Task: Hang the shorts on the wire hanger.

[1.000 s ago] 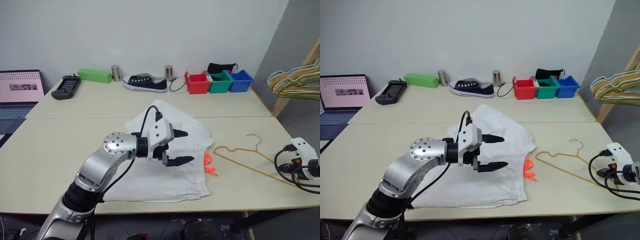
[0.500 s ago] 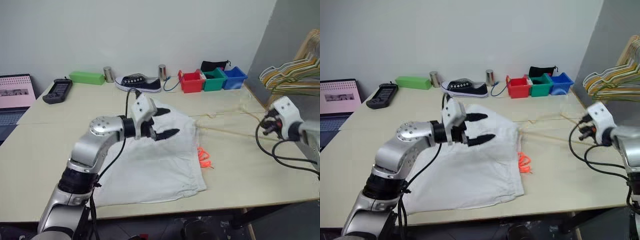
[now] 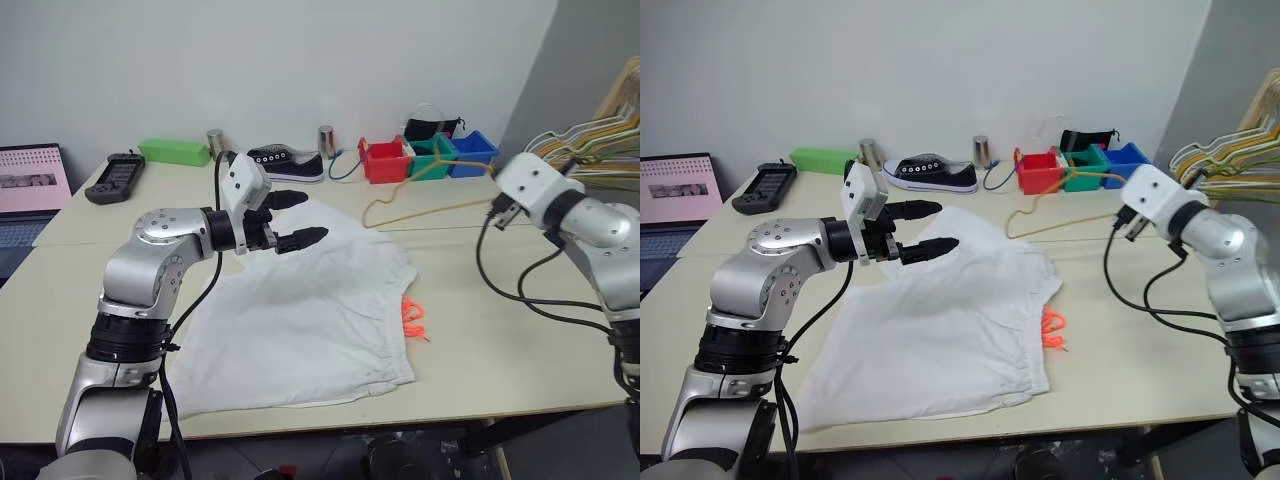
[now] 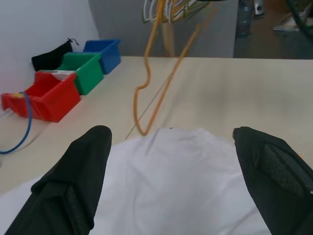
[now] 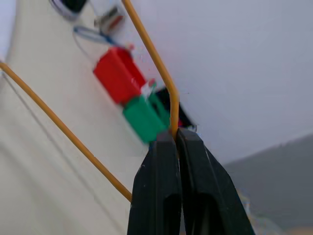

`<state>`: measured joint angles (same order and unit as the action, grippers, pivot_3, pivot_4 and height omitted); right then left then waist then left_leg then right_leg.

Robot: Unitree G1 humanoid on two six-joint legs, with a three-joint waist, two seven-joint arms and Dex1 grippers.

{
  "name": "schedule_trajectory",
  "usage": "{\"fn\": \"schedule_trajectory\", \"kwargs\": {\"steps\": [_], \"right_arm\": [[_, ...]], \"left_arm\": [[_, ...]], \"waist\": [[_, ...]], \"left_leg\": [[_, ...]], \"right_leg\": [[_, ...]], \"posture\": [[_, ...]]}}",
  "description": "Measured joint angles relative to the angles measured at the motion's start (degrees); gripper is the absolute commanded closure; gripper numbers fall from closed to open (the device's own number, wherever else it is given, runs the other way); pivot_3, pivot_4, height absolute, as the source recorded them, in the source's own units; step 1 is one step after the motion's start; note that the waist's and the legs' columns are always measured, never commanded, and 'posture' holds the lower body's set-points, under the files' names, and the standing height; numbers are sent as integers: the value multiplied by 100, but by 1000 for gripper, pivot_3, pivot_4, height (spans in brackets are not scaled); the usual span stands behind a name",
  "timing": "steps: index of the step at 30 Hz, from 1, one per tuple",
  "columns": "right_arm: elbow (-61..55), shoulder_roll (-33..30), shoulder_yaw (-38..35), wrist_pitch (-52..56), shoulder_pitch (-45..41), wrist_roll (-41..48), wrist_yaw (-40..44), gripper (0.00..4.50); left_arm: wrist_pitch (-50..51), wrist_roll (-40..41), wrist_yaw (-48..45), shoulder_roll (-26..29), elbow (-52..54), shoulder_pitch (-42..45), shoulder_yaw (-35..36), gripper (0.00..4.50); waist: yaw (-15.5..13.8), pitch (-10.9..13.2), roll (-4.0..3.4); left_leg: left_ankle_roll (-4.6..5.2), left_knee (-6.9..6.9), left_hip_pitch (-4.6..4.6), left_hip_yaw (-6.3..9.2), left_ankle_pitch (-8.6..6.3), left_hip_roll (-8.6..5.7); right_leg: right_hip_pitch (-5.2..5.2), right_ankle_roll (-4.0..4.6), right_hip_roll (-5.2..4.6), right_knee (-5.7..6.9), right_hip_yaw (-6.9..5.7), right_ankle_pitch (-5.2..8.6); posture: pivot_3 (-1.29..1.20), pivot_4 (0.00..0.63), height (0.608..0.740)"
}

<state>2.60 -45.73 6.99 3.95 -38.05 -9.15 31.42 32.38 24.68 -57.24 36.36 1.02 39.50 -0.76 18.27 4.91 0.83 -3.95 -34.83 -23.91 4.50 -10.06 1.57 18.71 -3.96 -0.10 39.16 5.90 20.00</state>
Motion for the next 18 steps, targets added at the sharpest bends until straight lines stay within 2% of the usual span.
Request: {"fn": "schedule_trajectory", "kwargs": {"steps": [4,9,18], "right_arm": [[-16,314,360,-615,-207,-238,68,4483],[-3,652,522,-891,-486,-394,78,4483],[-83,1016,557,-1060,-645,-550,146,4483]], "left_arm": [[-25,-32,-61,34,-197,127,0,283],[-35,-128,-89,54,-217,153,-52,283],[-205,-604,-66,231,-87,-372,-465,283]], "waist": [[-16,0,-1],[-73,-1,-1],[-107,-1,-1]], "left_leg": [[0,-5,1,4,1,-3],[-1,-5,1,15,2,-3],[-1,-12,5,24,4,-6]], "right_leg": [[-6,-2,-2,0,-1,-2],[-5,20,-3,15,-11,-14],[3,25,-3,57,-17,-15]], "posture": [[-249,14,740],[-234,15,740],[-219,0,740]]}}
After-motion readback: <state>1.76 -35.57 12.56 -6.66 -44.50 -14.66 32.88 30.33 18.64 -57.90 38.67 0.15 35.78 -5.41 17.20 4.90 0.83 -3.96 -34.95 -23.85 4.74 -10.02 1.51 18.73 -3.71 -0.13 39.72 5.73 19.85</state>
